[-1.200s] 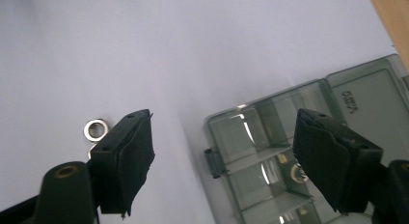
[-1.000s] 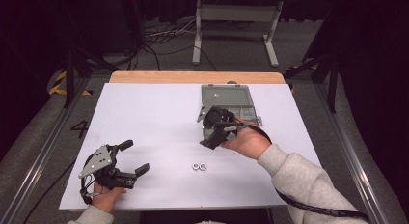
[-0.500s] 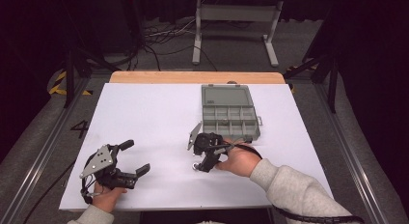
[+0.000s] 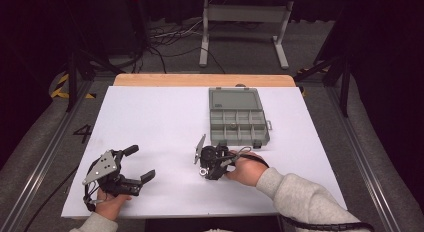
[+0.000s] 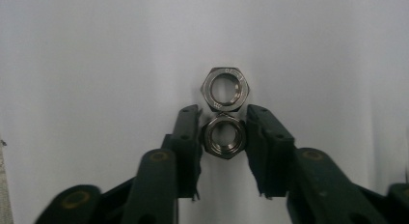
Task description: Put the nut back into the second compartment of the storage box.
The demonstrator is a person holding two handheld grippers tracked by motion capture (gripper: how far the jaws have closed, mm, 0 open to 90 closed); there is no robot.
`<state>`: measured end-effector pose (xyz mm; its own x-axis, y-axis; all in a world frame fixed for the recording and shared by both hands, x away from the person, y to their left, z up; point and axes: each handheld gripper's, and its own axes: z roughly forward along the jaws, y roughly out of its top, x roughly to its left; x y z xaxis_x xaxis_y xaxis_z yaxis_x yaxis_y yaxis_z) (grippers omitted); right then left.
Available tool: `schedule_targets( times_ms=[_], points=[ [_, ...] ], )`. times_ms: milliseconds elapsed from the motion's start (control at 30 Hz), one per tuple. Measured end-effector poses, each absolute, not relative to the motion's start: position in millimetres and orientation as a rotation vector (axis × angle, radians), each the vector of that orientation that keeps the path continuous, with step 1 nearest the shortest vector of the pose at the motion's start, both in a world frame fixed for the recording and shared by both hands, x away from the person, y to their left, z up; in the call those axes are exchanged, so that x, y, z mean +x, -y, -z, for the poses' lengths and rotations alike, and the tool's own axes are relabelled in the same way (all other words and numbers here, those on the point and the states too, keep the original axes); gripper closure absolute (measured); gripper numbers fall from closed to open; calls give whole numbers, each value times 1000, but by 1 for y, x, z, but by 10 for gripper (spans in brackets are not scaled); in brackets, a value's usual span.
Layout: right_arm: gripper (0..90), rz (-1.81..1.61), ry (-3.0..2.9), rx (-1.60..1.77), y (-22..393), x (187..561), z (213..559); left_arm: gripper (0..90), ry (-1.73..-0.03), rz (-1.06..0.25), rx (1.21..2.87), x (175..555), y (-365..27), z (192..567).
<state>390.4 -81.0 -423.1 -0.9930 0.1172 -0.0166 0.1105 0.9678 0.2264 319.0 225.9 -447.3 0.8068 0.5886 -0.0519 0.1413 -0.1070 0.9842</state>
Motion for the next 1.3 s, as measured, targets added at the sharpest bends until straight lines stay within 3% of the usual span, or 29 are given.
schedule_targets(
  times_ms=[200, 533, 867, 1300],
  points=[
    [701, -340, -3094, 183, 82, 392, 420, 3, -584, -415, 1662, 319, -227, 447],
    [701, -480, -2998, 230, 93, 408, 375, 3, -587, -412, 1662, 319, -225, 448],
    [700, -545, -2888, 354, 110, 449, 343, 3, -587, -410, 1665, 319, -227, 447],
    [700, -567, -2798, 508, 129, 492, 334, 3, -590, -405, 1659, 320, -226, 448]
  ],
)
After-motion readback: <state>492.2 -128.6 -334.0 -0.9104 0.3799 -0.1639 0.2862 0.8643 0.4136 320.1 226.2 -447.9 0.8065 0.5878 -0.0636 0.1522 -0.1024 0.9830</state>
